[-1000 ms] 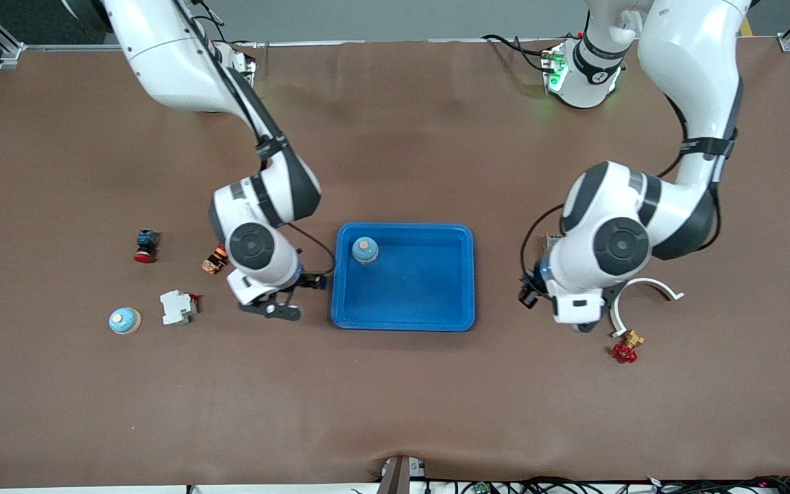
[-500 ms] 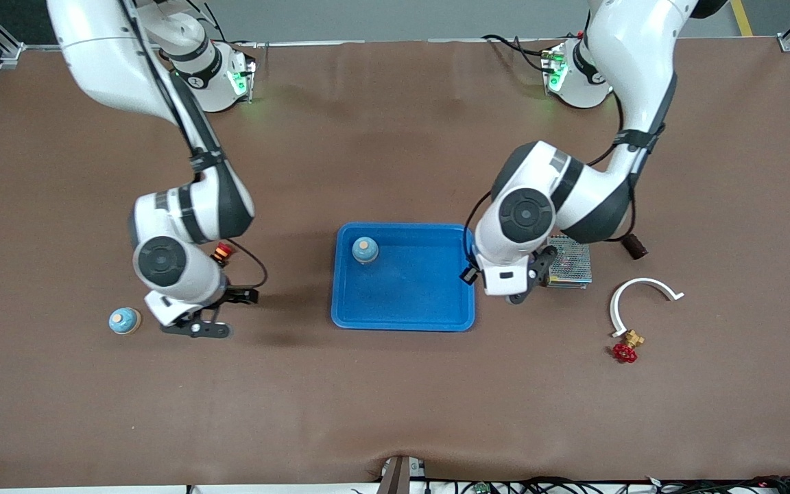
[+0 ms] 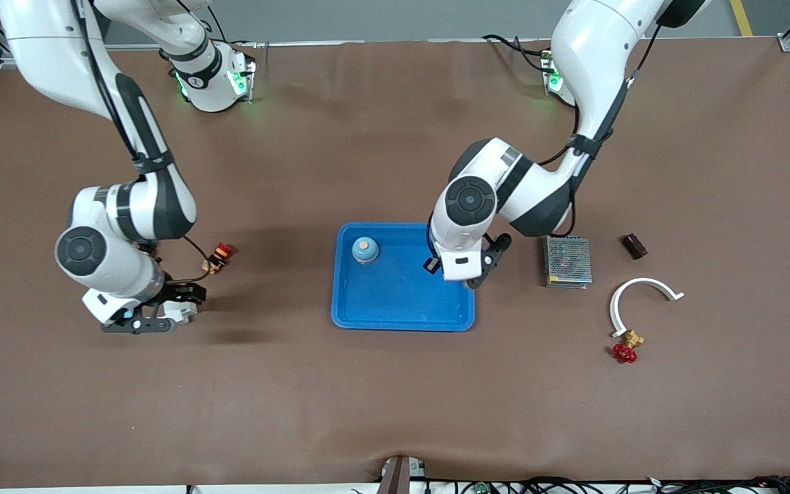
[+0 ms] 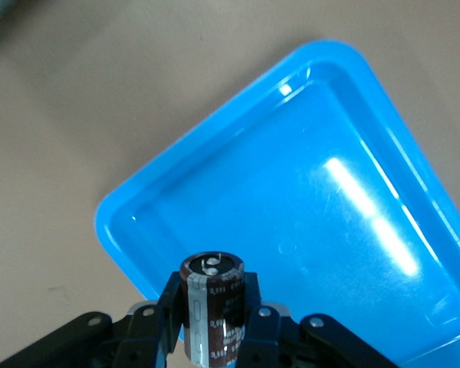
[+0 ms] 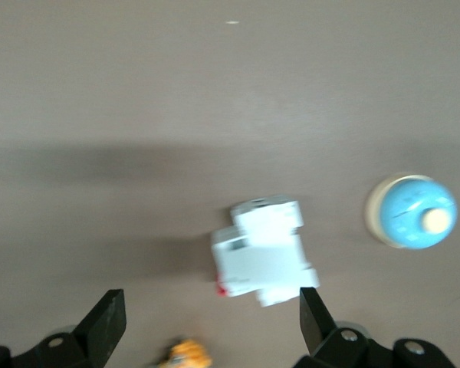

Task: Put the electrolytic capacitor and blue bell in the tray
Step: 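Lower the capacitor into the tray while the right gripper reaches the bell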

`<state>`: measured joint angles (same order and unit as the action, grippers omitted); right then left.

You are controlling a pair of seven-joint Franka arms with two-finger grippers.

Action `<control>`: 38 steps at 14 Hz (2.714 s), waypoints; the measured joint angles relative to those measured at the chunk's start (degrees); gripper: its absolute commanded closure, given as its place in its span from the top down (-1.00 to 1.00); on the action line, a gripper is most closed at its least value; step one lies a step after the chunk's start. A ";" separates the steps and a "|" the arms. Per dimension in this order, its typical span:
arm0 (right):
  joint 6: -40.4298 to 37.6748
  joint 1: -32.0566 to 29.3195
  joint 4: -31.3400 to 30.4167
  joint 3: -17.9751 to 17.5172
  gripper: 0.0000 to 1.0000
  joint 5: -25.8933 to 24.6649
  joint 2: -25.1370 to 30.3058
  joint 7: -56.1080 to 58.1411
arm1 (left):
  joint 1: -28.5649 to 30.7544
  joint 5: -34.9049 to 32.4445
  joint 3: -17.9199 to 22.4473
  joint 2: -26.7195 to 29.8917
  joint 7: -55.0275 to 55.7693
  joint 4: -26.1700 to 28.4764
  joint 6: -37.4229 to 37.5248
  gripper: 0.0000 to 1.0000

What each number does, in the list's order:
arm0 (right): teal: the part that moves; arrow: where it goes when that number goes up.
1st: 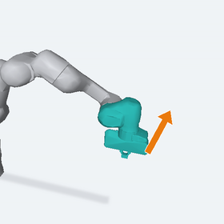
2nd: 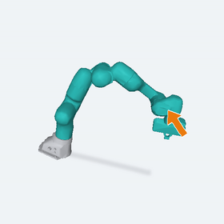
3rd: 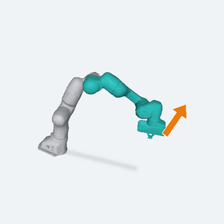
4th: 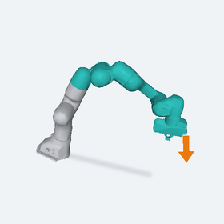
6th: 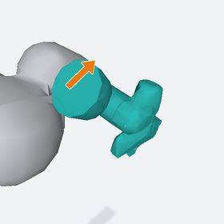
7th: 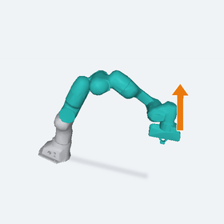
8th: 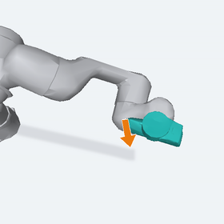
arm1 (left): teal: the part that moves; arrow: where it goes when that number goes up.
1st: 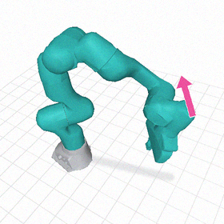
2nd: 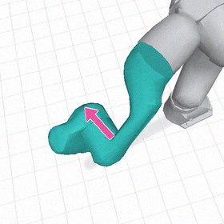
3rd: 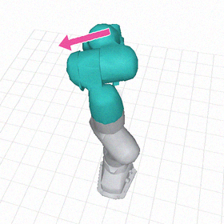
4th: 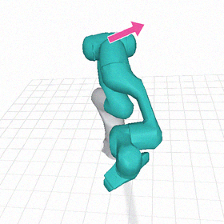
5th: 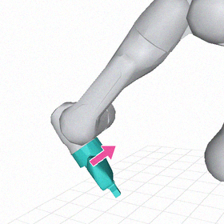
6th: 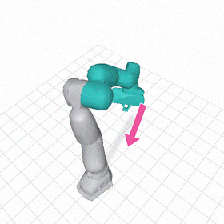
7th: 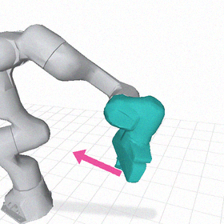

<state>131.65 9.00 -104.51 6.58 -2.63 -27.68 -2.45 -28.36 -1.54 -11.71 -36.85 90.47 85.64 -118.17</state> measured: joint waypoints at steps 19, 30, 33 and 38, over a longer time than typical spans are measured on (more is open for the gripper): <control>10.99 -13.28 1.68 -0.43 1.00 3.76 -8.15 13.05 | -1.79 -6.00 0.08 -3.72 1.02 10.36 -11.57 -0.73; 15.39 -13.68 4.43 -0.50 1.00 3.87 -12.98 13.14 | -1.75 -6.12 0.08 -2.81 0.66 11.74 -13.75 1.00; 15.51 -14.08 4.53 -0.49 1.00 3.87 -13.37 13.69 | -1.23 -6.14 0.23 0.45 -2.50 11.20 -12.70 1.00; 15.89 -14.29 4.54 -0.51 1.00 3.87 -13.50 13.98 | 4.80 -6.15 0.56 8.80 -15.95 10.40 -1.35 1.00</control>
<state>147.54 -5.28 -99.97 6.08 1.24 -41.17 11.53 -23.57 -7.69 -11.15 -28.05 74.52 96.04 -119.52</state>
